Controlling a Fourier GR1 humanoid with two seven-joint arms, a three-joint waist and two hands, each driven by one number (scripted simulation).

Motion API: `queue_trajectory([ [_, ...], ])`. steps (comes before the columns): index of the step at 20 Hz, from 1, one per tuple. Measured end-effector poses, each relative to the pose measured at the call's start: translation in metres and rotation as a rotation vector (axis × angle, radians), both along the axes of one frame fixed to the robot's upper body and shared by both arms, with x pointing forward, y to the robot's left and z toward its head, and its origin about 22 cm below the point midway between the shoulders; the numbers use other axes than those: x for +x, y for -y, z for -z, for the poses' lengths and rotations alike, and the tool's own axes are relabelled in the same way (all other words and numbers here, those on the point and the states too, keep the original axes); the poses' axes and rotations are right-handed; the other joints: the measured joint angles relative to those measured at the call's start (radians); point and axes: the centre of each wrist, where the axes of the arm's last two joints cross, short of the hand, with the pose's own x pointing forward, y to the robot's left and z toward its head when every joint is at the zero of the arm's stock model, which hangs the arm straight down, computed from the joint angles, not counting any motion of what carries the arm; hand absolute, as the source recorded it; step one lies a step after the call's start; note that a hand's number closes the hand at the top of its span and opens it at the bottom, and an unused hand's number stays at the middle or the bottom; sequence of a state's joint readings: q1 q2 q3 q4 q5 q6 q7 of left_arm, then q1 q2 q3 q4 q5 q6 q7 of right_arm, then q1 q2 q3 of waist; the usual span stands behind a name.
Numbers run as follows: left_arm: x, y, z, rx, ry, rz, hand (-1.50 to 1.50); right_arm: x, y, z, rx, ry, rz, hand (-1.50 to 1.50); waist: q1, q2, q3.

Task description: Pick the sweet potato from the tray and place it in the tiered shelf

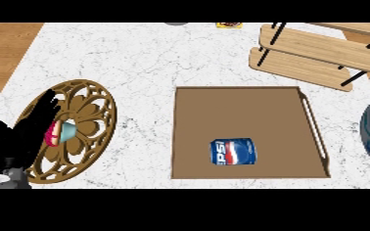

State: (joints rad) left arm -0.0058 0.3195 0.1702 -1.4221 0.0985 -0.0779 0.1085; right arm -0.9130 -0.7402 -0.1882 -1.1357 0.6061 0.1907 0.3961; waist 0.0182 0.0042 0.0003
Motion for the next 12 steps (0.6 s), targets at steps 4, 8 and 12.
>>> queue_trajectory([
  [4,0.002,0.006,0.003,0.005,0.003,0.006,0.0,0.013,0.016,0.013,0.062,0.009,0.083,-1.5,0.002,0.001,0.001],
  [8,0.006,0.0,0.003,0.004,0.002,0.001,0.0,0.024,0.023,0.027,0.007,-0.03,0.086,-1.5,0.0,0.001,0.001],
  [12,0.006,0.001,0.003,0.006,0.004,0.003,0.0,0.032,0.029,0.034,0.015,-0.01,0.064,-1.5,0.001,0.001,0.001],
])
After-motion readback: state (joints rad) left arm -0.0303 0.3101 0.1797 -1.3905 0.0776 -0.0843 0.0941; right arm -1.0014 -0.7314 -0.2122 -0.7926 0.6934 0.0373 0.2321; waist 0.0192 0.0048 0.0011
